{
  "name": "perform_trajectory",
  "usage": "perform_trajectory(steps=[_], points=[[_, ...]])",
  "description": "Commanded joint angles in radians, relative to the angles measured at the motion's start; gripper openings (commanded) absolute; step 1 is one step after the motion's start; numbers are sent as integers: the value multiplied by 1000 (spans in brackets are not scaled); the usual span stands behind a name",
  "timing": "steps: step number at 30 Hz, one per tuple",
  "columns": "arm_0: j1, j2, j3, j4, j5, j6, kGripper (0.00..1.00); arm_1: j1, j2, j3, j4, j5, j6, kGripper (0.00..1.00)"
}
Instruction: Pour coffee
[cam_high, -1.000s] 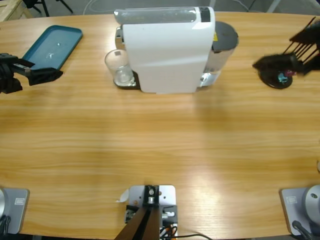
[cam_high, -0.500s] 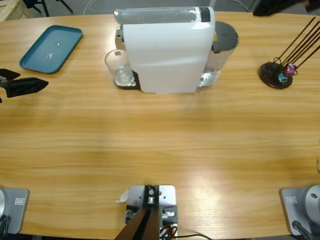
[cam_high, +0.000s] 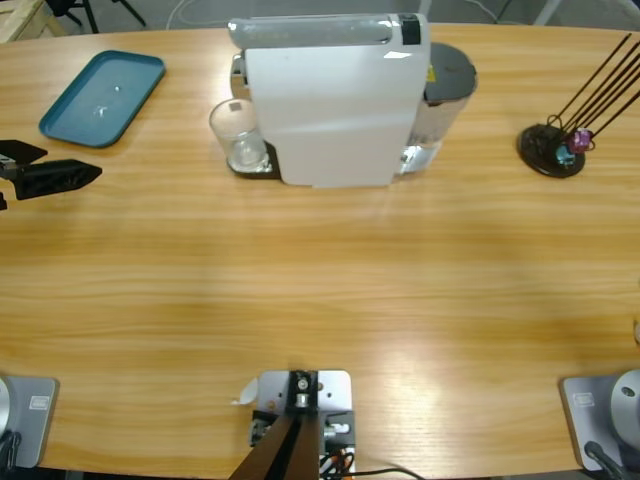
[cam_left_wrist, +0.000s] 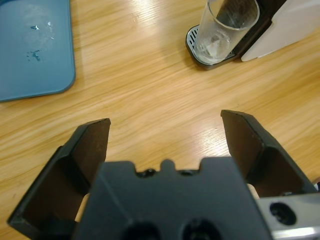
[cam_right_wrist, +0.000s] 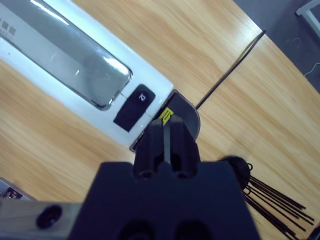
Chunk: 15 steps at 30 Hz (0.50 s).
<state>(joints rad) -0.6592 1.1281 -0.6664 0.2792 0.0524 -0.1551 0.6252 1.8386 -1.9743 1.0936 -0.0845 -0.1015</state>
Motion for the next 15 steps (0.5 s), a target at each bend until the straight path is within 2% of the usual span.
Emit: perform_trajectory(steps=[1, 15], points=[[1, -13, 25, 3, -22, 19, 950, -1, 67, -32, 30, 20, -10, 0], [1, 9, 22, 1, -40, 24, 950, 51, 129, -100, 81, 20, 13, 0]])
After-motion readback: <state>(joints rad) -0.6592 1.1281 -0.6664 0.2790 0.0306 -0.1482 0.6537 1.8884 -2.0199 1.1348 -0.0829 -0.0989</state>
